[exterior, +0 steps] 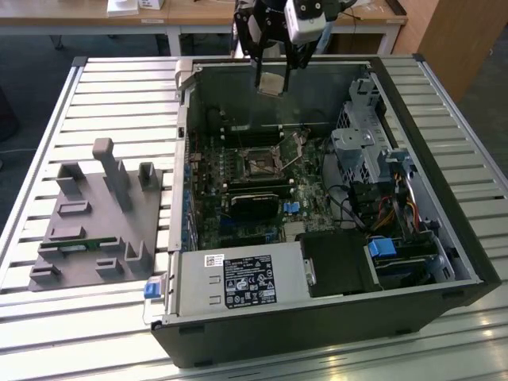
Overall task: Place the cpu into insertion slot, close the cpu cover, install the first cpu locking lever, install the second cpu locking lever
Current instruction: 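Place the cpu into insertion slot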
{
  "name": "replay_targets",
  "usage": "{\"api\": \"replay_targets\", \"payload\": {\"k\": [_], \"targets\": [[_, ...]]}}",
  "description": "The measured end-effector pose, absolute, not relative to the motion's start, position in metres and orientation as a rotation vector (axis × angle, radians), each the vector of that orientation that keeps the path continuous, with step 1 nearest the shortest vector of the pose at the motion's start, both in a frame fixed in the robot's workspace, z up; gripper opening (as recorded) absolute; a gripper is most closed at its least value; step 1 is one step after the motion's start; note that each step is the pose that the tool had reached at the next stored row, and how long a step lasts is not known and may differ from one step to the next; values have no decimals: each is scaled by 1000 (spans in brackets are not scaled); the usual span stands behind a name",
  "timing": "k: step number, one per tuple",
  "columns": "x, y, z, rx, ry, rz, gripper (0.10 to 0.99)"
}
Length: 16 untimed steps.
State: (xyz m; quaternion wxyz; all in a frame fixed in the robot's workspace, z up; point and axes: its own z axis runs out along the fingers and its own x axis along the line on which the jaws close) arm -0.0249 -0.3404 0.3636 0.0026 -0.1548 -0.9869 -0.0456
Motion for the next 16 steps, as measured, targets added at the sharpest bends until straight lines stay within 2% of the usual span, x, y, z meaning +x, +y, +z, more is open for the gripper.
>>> {"api": "replay_targets", "payload": {"k": [16], "targets": [[-25,-340,363,-581,-3082,-144,537]]}}
